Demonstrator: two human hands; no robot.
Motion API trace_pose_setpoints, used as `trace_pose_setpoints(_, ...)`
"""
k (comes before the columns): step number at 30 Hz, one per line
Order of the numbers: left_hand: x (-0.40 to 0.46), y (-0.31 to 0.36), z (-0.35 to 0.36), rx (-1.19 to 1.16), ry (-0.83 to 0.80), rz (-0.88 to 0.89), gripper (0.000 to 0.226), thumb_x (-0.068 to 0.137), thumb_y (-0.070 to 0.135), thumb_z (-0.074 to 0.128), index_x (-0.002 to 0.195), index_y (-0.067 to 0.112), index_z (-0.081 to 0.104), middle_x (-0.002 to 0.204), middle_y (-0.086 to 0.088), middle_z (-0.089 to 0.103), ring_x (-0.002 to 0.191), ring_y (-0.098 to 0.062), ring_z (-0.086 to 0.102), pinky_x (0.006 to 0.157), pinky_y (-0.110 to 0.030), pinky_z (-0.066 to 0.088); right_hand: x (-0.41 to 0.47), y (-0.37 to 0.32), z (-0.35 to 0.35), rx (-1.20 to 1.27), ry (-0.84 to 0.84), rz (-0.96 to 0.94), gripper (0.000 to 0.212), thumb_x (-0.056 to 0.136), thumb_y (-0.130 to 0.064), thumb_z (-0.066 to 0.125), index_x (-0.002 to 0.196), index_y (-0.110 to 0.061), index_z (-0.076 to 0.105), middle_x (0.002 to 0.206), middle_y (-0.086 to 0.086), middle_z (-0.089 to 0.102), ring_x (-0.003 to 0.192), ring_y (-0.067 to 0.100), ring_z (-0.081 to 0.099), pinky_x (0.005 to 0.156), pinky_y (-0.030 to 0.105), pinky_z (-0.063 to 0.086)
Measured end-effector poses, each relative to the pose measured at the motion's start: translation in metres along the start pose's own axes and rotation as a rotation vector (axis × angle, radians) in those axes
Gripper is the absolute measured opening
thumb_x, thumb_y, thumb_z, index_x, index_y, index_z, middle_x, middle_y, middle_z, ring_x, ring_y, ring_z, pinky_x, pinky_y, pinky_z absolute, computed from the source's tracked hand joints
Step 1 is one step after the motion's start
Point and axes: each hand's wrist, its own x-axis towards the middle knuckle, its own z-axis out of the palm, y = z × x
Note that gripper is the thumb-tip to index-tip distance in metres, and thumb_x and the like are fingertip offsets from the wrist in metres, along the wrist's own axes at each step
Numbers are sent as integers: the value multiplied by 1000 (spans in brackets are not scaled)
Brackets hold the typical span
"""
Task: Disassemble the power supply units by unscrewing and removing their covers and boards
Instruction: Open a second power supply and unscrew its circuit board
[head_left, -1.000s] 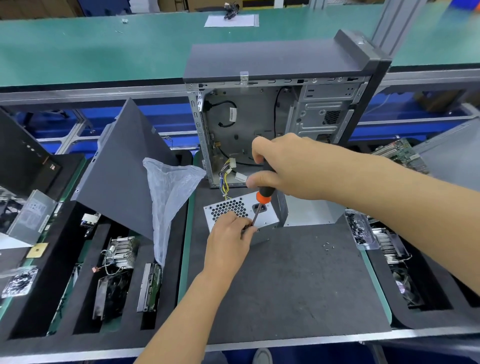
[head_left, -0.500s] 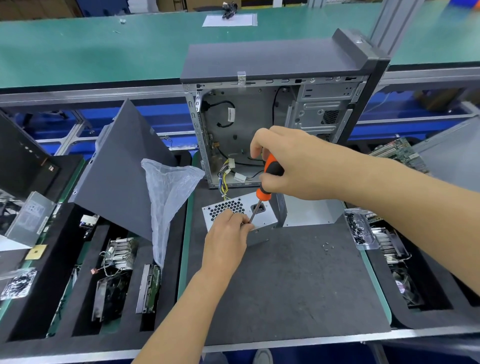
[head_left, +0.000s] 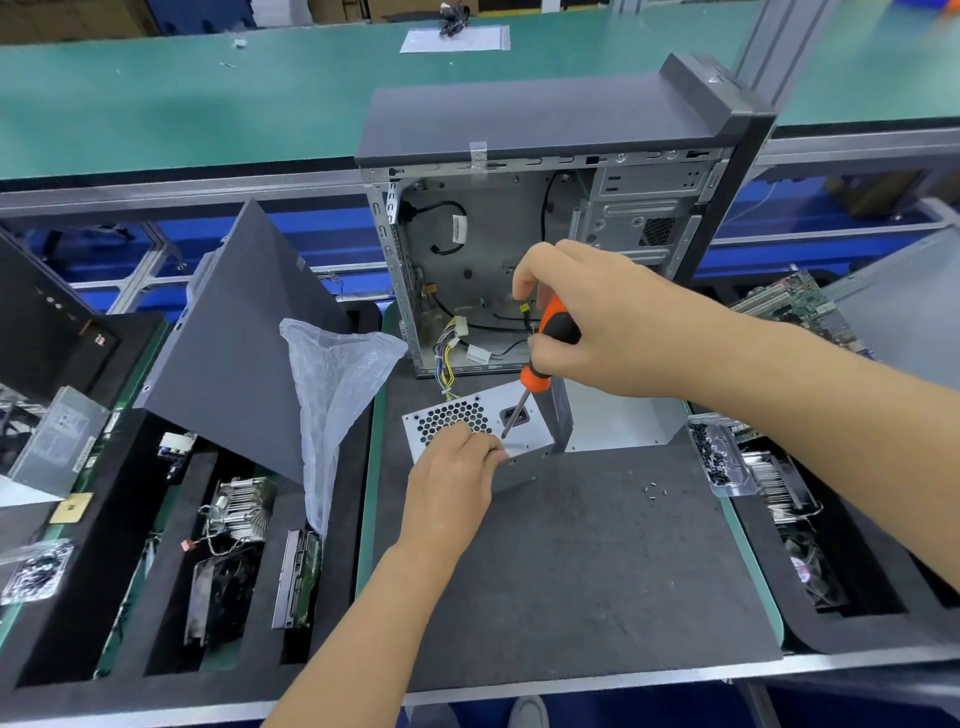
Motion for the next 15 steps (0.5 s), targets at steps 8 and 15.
trace_pose_setpoints(8, 9, 6, 1, 41, -110, -109, 18, 103, 27, 53, 90, 15, 57, 91, 2, 51, 82, -18, 48, 64, -27, 35, -3, 8, 0, 40, 75, 21, 29, 87, -29, 58, 113, -29, 45, 97, -5, 49, 84, 18, 52, 77, 40, 48)
trace_pose_setpoints(15, 13, 17, -14, -526, 2, -487, 34, 104, 26, 35, 70, 25, 33, 63, 12, 37, 57, -6, 33, 51, -19, 31, -6, 32, 3, 123, 179, 115, 24, 86, -30, 60, 107, -30, 48, 95, -7, 54, 89, 10, 51, 73, 25, 43)
